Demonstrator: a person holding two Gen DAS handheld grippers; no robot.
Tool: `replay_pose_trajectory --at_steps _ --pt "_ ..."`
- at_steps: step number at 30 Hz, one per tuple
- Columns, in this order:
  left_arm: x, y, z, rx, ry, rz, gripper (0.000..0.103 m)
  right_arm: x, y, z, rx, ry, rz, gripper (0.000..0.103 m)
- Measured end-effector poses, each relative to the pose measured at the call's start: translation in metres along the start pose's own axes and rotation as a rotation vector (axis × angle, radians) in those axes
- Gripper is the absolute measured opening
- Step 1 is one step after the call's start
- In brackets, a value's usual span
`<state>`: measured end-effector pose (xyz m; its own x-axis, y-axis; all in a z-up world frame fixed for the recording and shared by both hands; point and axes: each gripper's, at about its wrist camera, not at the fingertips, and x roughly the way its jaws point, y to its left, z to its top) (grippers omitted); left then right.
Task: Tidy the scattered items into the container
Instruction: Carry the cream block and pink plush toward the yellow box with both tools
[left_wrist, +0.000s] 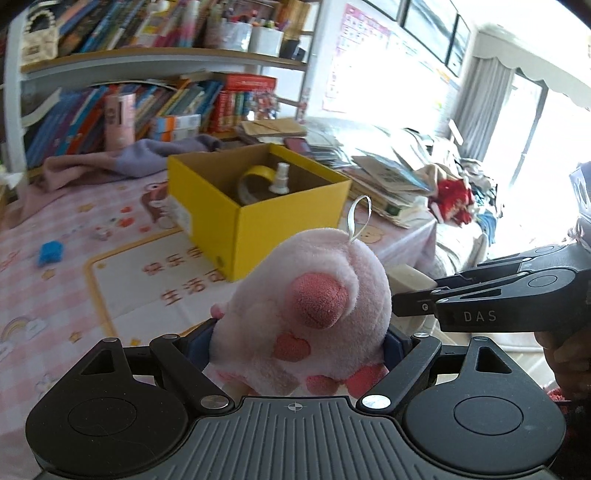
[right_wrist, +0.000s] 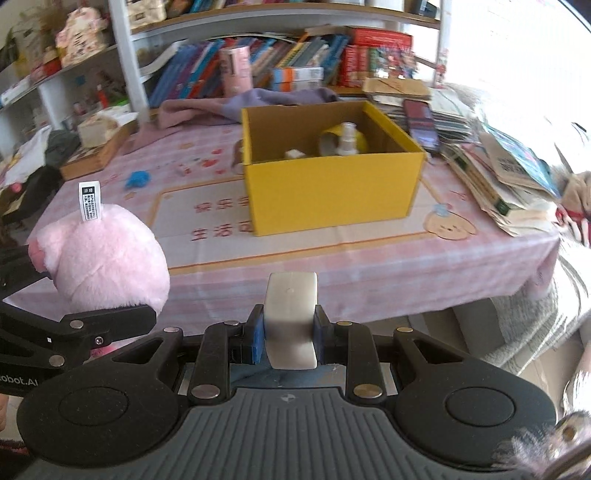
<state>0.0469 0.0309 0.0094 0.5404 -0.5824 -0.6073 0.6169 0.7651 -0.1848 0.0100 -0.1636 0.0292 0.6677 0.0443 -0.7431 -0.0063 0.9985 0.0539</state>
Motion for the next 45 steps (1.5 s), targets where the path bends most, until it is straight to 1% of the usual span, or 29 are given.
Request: replay_pose_trajectory --at_steps 10,22,24,27,33,39,42,45 --pt "0.037 -0.024 0.02 0.048 0.035 -0.041 0.088 0.007 -0.044 0.004 0.063 0.009 -0.031 0.024" --pt "0.093 -0.043 0.045 0.058 0.088 -0.046 0.088 0.043 -0.099 0.019 0.111 0.053 -0.016 0.024" --pt "0.101 -0.048 0.052 0.065 0.088 -0.042 0.088 0.049 -0.11 0.025 0.114 0.051 -0.009 0.024" --pt "0.112 -0.055 0.068 0.079 0.067 -0.029 0.088 0.052 -0.125 0.039 0.105 0.021 0.006 0.024" --pt "0.124 -0.059 0.105 0.082 -0.002 0.044 0.088 0.062 -0.149 0.085 0.037 -0.07 0.048 0.024" --pt "0.134 -0.046 0.14 0.037 -0.075 0.167 0.089 0.078 -0.159 0.134 -0.061 -0.164 0.112 0.024" --pt "0.145 -0.038 0.153 0.025 -0.09 0.232 0.089 0.093 -0.158 0.155 -0.111 -0.199 0.153 0.024" --pt "0.159 -0.029 0.163 0.013 -0.09 0.279 0.089 0.114 -0.155 0.171 -0.161 -0.21 0.185 0.024"
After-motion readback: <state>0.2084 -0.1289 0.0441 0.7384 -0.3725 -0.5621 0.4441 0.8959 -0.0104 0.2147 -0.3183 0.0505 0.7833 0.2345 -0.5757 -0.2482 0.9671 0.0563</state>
